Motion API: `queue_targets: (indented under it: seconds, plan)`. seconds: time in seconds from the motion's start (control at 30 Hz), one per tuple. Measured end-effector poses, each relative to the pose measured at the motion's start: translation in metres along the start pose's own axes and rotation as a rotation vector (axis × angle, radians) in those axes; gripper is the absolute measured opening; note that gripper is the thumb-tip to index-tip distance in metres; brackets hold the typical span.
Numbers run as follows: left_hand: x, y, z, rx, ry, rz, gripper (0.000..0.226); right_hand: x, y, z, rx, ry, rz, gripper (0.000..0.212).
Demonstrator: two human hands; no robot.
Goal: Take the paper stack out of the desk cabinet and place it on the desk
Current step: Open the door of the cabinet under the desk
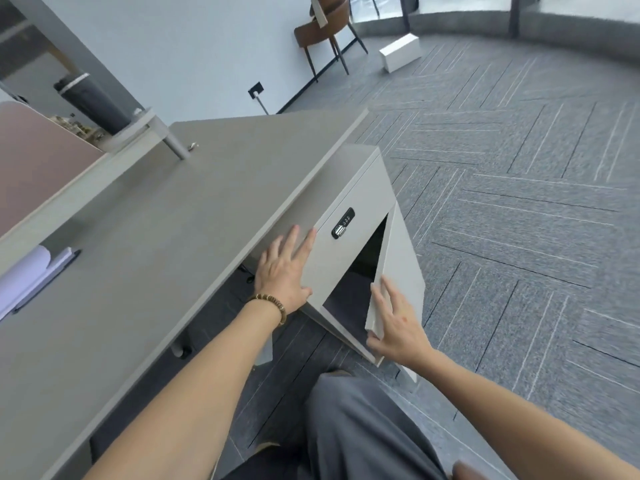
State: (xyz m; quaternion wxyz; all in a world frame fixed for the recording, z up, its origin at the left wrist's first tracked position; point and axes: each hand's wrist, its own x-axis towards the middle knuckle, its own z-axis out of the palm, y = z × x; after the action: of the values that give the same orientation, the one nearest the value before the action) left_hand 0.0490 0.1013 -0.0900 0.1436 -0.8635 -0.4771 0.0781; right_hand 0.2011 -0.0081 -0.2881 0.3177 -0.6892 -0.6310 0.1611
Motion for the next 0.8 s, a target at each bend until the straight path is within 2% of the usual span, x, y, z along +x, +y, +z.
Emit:
queue_targets:
  seconds: [0.17, 0.33, 0.5, 0.63, 0.8]
  plan:
    - [-0.009, 0.016, -0.002, -0.045, -0.039, -0.061, 0.119, -0.024, 0.039, -0.041, -0.105, -0.050, -0.050, 0.097]
    - [-0.010, 0.022, -0.009, -0.033, -0.093, -0.086, 0.120, -0.041, 0.071, -0.095, -0.192, -0.138, 0.027, 0.092]
    - [-0.008, 0.028, -0.009, -0.051, -0.104, -0.135, 0.123, -0.046, 0.107, -0.149, -0.300, -0.103, 0.113, 0.082]
    - [-0.008, 0.029, -0.008, -0.045, -0.075, -0.147, 0.126, -0.026, 0.133, -0.175, -0.484, -0.113, 0.232, 0.086]
    - [-0.008, 0.032, -0.002, -0.024, -0.023, -0.164, 0.124, 0.006, 0.138, -0.185, -0.486, -0.094, 0.432, 0.102]
